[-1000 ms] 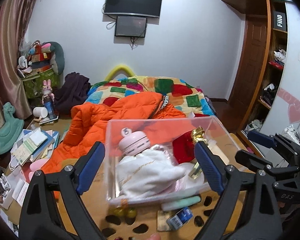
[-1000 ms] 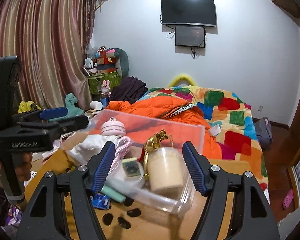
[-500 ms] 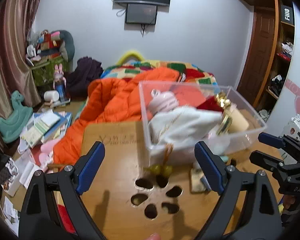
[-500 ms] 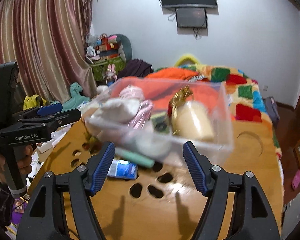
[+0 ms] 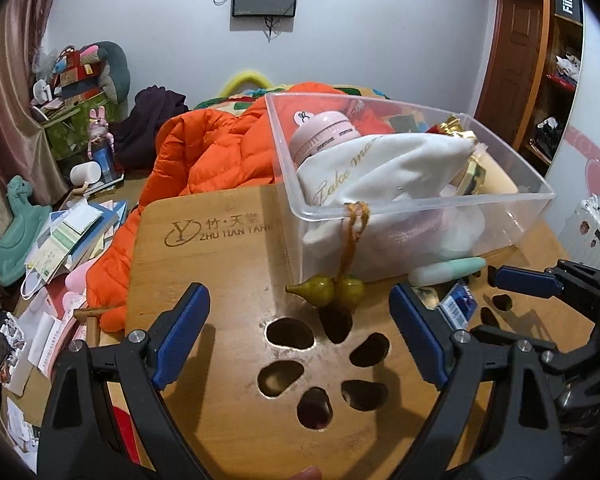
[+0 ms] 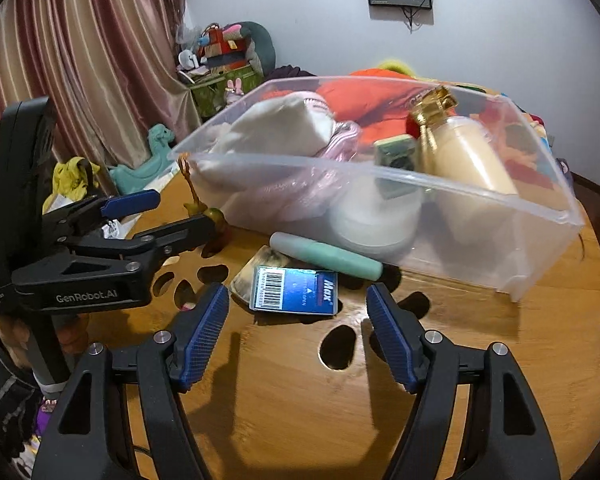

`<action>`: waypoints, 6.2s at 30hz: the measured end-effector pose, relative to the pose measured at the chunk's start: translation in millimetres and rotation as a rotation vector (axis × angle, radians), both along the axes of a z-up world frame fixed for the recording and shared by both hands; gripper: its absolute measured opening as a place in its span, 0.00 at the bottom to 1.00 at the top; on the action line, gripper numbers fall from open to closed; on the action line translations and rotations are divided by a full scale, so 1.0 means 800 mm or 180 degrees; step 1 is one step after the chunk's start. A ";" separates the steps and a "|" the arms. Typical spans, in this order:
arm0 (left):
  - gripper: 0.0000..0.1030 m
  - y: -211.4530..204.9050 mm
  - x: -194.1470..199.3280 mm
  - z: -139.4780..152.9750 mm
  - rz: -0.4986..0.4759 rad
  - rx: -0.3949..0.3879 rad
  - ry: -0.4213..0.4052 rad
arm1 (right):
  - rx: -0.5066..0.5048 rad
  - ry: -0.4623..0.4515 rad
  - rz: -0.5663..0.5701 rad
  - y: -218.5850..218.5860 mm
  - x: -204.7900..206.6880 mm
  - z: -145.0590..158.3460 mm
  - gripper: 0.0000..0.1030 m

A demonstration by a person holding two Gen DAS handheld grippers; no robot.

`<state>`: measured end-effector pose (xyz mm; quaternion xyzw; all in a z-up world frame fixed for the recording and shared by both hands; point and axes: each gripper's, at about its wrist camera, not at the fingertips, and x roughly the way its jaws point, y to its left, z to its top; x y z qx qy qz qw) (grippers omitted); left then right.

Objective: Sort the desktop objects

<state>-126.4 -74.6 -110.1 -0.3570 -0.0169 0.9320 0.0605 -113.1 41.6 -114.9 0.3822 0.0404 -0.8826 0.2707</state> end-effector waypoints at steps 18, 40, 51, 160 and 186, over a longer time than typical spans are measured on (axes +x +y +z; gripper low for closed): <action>0.81 0.004 -0.026 -0.005 -0.0064 0.0222 -0.0197 | 0.0027 -0.0065 0.0133 -0.012 -0.007 -0.018 0.43; 0.31 0.014 -0.013 -0.003 -0.0054 0.0210 -0.0196 | -0.0235 0.0131 0.0092 0.025 0.023 0.007 0.43; 0.18 0.013 0.001 0.013 -0.0017 0.0089 0.0001 | -0.0318 0.0260 0.0049 0.039 0.025 0.022 0.43; 0.48 0.010 -0.019 -0.008 0.0102 0.0632 -0.0207 | 0.0146 -0.0066 0.0521 0.000 -0.049 -0.021 0.31; 0.36 0.002 0.021 0.027 0.0305 0.0542 0.0162 | -0.0378 -0.0042 0.0621 0.032 -0.017 0.005 0.17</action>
